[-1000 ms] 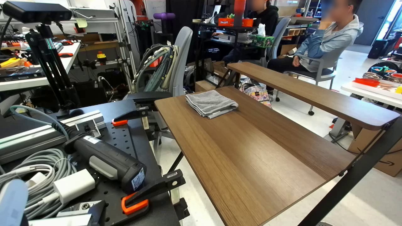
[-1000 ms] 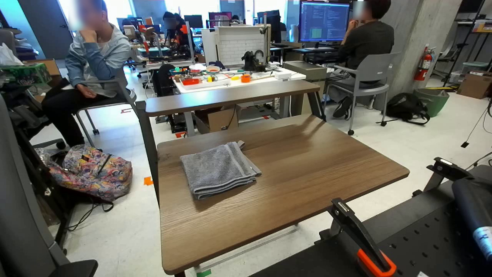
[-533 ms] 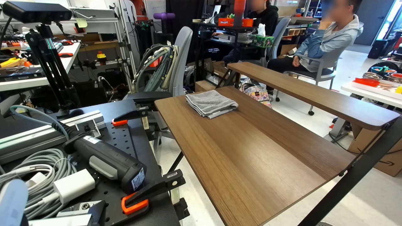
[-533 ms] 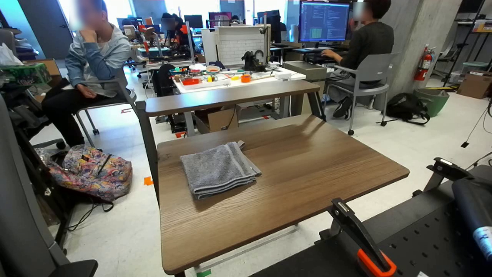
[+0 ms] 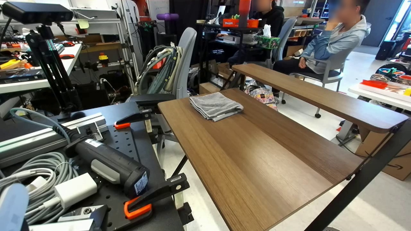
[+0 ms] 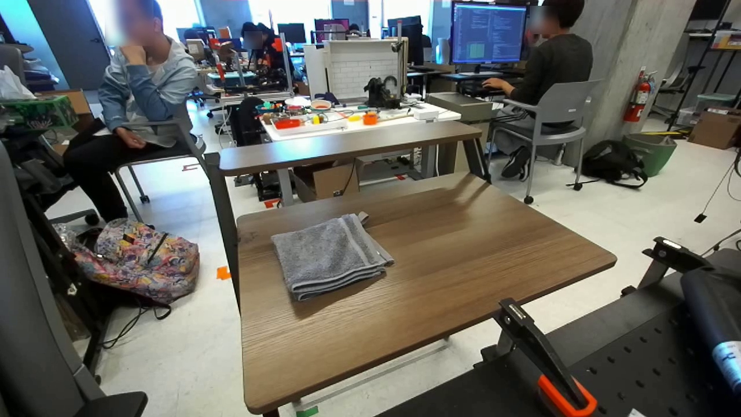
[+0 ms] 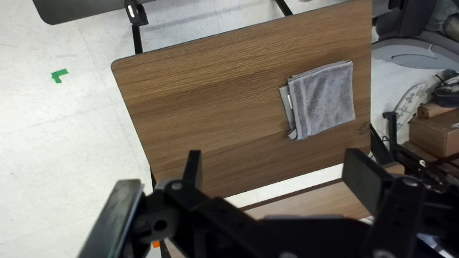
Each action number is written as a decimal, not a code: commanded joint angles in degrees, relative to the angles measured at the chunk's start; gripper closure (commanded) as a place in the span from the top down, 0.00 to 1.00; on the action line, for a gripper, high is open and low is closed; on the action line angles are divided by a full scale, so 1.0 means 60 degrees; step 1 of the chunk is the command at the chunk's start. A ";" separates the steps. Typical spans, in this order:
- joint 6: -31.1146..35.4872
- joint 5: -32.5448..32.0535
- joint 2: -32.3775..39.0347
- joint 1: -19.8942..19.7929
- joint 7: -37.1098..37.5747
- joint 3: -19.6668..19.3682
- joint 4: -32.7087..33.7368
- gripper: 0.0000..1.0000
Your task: Move the gray towel to the right
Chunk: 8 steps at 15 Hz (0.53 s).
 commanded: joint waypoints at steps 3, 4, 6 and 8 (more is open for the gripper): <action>0.1469 -0.0807 0.1336 0.0258 0.1196 0.1301 -0.0396 1.00; 0.1725 -0.0973 0.1678 0.0356 0.1385 0.1497 -0.0443 1.00; 0.2203 -0.1284 0.2384 0.0596 0.1741 0.1820 -0.0475 1.00; 0.2775 -0.1495 0.3238 0.0843 0.2154 0.2048 -0.0321 1.00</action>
